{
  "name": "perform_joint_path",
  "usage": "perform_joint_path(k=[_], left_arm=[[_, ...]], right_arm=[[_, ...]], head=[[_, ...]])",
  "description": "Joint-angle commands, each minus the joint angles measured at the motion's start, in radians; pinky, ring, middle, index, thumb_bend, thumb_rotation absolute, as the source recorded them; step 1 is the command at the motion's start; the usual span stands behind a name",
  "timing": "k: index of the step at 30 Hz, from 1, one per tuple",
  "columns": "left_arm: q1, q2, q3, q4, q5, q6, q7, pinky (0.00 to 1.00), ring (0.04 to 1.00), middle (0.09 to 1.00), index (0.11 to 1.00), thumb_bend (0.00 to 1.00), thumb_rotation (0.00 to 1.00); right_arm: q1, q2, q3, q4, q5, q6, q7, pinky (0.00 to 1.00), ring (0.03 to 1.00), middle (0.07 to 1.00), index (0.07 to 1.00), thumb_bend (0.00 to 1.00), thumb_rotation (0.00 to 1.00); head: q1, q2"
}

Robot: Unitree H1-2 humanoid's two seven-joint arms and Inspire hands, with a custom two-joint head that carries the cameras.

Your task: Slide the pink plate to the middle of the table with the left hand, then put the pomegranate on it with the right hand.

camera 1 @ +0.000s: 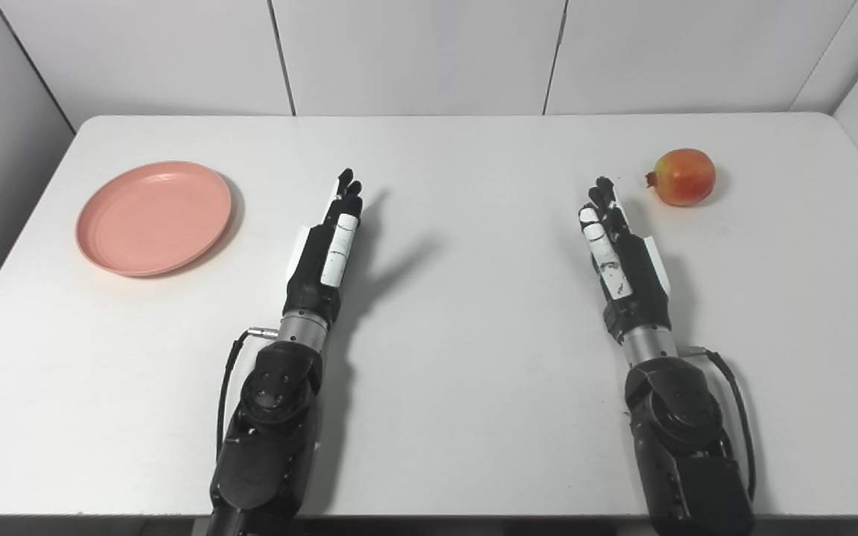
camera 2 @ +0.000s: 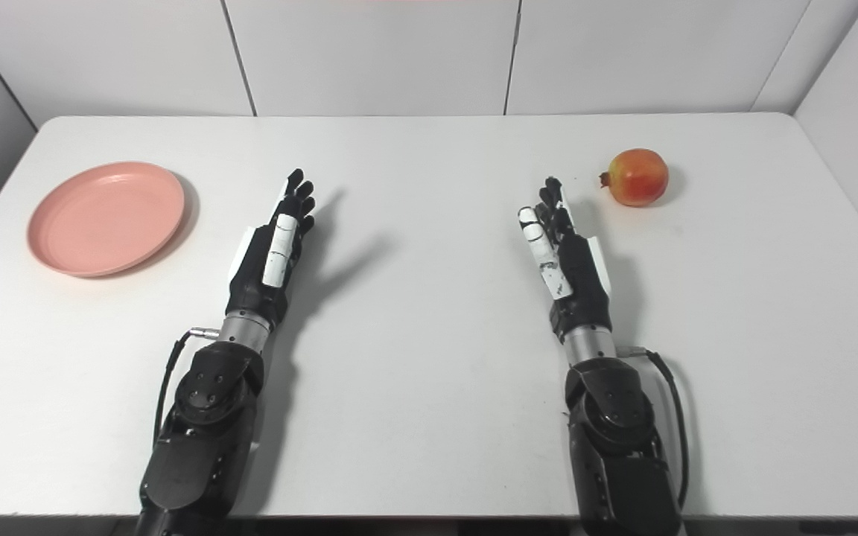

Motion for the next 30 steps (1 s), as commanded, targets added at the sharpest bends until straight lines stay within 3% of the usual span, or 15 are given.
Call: perform_joint_path(k=[1,10,30], left_arm=[[-0.019,-0.017,0.006,-0.015,-0.007,-0.029,0.009,1.00,1.000,1.000,1.000,0.74,1.00],[-0.019,-0.015,0.004,0.019,0.016,-0.062,0.017,1.00,1.000,1.000,1.000,0.75,1.00],[-0.016,-0.006,-0.006,0.014,0.032,-0.064,0.018,1.00,1.000,1.000,1.000,0.76,1.00]], right_arm=[[-0.016,0.009,-0.004,-0.009,0.007,-0.047,-0.002,1.00,1.000,1.000,1.000,0.72,0.79],[-0.014,0.017,-0.007,0.006,-0.002,-0.044,-0.013,1.00,1.000,1.000,1.000,0.73,0.77],[-0.006,0.021,-0.008,-0.006,0.006,-0.028,-0.011,1.00,1.000,1.000,1.000,0.73,0.75]], head=[[0.000,0.001],[-0.001,-0.035],[0.001,-0.031]])
